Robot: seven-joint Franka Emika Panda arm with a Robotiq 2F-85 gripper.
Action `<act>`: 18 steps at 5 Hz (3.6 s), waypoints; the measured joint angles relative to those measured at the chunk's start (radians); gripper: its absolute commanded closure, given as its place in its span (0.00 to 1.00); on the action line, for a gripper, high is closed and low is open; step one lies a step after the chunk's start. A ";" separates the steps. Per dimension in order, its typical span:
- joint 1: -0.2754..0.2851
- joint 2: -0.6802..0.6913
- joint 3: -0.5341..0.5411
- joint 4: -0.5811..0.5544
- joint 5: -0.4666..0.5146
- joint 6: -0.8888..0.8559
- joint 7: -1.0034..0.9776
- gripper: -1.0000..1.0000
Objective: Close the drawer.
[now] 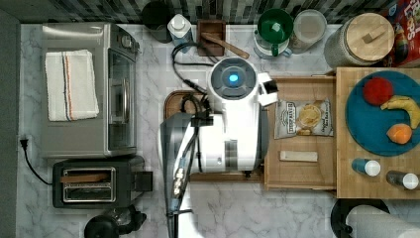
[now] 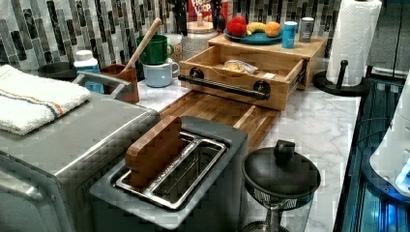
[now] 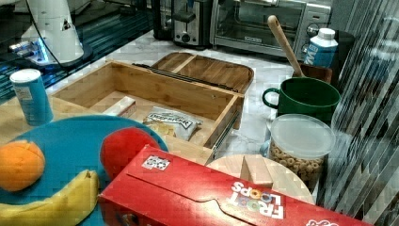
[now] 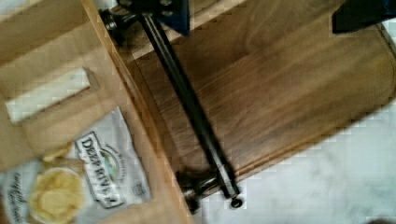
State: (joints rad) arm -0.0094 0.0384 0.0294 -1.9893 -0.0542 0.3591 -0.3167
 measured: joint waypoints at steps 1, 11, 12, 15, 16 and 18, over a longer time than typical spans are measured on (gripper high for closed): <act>0.014 0.008 0.042 -0.015 -0.046 0.000 -0.085 1.00; -0.115 0.223 0.067 -0.181 -0.207 0.288 -0.376 1.00; -0.118 0.223 0.066 -0.183 -0.207 0.305 -0.410 1.00; -0.136 0.242 0.059 -0.187 -0.205 0.477 -0.560 1.00; -0.142 0.242 0.043 -0.183 -0.205 0.472 -0.572 1.00; -0.194 0.240 0.022 -0.177 -0.199 0.458 -0.719 1.00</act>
State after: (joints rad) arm -0.2035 0.2781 0.0509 -2.1660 -0.2534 0.8169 -1.0352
